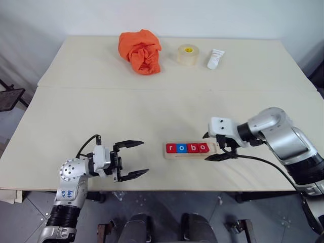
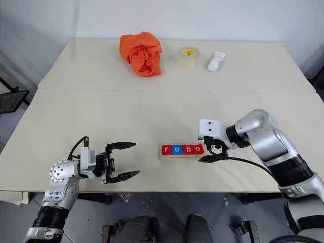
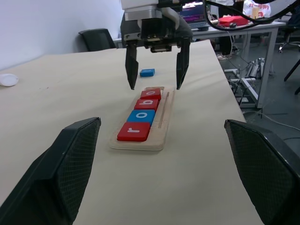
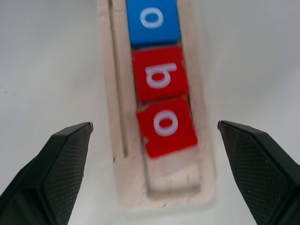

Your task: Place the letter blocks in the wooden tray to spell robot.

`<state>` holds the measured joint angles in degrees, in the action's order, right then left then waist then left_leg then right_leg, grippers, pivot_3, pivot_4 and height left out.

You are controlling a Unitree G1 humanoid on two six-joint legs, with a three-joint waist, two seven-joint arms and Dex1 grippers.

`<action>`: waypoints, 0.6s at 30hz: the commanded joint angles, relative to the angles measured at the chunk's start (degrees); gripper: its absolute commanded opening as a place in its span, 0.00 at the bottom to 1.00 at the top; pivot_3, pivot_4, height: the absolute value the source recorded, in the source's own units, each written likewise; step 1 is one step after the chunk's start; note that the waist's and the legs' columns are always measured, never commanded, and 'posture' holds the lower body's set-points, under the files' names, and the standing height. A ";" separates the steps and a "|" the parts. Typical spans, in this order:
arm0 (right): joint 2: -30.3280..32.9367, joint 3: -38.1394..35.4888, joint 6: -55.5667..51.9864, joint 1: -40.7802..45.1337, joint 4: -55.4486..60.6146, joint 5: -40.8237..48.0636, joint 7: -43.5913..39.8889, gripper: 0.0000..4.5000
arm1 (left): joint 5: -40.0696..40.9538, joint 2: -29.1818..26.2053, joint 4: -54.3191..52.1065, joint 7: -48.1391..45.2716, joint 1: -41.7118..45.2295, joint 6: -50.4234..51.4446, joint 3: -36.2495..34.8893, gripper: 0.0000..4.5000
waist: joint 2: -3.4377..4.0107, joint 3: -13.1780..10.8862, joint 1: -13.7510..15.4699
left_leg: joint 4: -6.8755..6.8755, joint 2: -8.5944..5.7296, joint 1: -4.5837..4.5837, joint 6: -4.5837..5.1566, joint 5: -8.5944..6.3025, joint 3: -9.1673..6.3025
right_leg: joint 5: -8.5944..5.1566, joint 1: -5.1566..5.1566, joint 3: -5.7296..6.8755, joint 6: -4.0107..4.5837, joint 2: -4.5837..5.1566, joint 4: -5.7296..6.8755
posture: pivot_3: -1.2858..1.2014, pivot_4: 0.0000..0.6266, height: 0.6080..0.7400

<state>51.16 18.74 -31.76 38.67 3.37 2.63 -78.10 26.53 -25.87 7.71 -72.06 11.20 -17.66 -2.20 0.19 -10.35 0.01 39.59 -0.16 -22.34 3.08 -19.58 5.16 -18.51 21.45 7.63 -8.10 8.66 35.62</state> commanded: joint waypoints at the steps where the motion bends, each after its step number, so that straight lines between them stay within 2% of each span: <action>1: 2.26 -3.48 -1.24 -1.51 3.04 1.21 0.85 0.79 | -0.16 0.27 0.20 0.10 1.08 -0.92 0.09 1.00 | 0.00 0.00 -0.09 | 0.00 0.02 0.00 0.00 0.00 0.00 | 0.00 0.00 0.00 0.00 -0.01 0.00 | 0.52 0.24 1.00; 11: 1.83 -3.93 0.48 -3.04 0.85 0.51 4.10 0.01 | -0.13 0.63 1.66 -0.27 2.41 -1.51 0.65 1.00 | 0.00 0.00 -0.02 | 0.00 0.02 0.01 0.00 0.00 0.01 | 0.00 0.00 0.00 0.00 -0.01 0.00 | 0.52 0.24 1.00; 18: 0.16 -2.05 1.07 -3.20 -0.32 0.36 4.83 0.01 | 0.04 0.25 0.51 0.08 1.23 -1.33 0.40 1.00 | 0.00 0.00 -0.13 | 0.00 0.02 0.01 0.00 0.00 0.02 | 0.00 0.00 0.01 0.00 -0.02 0.00 | 0.52 0.24 1.00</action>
<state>51.41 17.14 -31.29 35.43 2.11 3.12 -73.19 26.50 -25.42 9.89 -72.14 12.94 -18.35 -1.55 0.18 -10.35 -0.12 39.59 -0.15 -22.33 3.07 -19.58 5.18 -18.51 21.45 7.62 -8.10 8.64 35.62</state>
